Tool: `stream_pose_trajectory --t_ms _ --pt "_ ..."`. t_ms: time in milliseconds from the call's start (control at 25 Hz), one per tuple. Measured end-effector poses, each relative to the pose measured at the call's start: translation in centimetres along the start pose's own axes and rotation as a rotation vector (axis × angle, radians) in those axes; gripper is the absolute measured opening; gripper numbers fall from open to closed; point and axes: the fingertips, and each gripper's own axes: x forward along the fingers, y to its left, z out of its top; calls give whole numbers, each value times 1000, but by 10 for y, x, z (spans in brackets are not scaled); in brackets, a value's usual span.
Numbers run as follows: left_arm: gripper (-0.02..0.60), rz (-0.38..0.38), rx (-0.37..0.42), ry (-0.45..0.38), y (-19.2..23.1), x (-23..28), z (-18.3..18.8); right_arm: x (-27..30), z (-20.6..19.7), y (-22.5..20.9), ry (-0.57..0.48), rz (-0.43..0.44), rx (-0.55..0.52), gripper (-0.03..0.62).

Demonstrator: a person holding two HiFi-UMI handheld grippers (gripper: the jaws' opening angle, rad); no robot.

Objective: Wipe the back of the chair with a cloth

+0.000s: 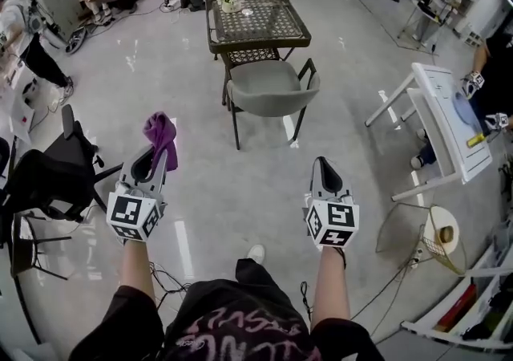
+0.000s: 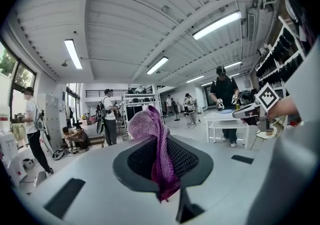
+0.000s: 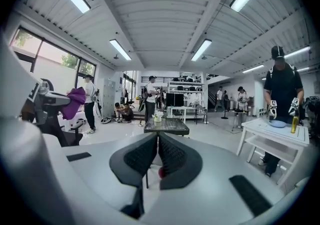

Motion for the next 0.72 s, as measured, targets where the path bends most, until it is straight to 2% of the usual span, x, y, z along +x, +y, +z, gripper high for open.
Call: stream_pose_trajectory --t_ms 320,720 --pt "71 12 41 45 -4 56 -1 66 -3 -21 31 64 -5 28" --pt "71 8 28 45 48 95 -9 137 14 13 33 91 3 28"
